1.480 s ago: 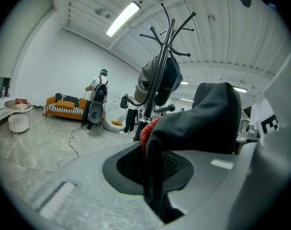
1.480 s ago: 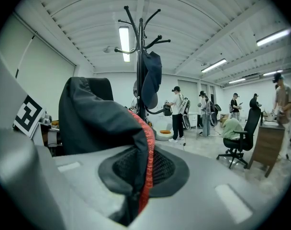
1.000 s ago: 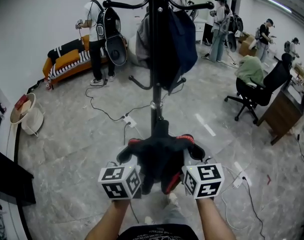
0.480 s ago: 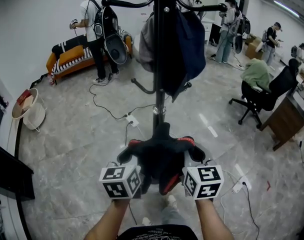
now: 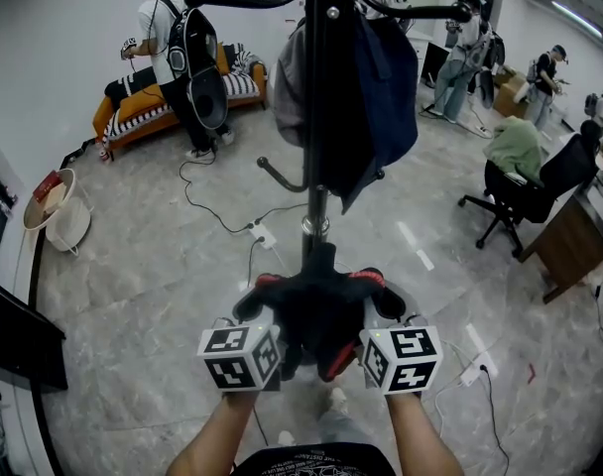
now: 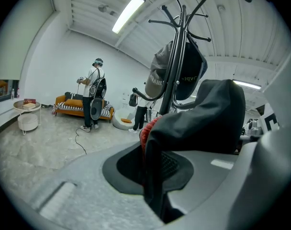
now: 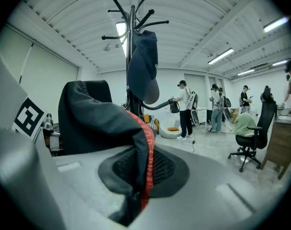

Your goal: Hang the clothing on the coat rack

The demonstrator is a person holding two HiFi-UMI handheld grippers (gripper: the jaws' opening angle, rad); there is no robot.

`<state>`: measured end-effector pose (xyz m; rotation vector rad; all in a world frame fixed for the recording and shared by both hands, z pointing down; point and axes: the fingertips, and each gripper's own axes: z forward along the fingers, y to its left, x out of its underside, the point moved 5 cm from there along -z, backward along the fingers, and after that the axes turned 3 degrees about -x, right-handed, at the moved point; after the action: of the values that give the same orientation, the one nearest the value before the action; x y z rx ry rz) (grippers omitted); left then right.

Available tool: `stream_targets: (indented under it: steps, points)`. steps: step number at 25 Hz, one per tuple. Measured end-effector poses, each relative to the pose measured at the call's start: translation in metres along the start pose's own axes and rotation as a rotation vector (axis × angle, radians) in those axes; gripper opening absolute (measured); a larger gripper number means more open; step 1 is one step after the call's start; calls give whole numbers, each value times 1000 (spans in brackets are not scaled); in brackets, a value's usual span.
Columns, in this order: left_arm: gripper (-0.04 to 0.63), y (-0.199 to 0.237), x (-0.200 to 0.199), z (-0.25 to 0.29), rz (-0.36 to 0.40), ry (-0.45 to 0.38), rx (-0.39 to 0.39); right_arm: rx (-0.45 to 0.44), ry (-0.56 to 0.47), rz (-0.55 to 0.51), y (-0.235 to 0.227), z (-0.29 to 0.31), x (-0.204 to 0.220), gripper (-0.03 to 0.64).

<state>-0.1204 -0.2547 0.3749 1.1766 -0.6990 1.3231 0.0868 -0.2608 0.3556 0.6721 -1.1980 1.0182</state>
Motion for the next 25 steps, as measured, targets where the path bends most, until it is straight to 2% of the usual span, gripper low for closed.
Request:
stream_targets:
  steps: [25]
  points:
    - [32, 4, -21, 55, 15, 2, -18, -54, 12, 11, -18, 62, -14, 25]
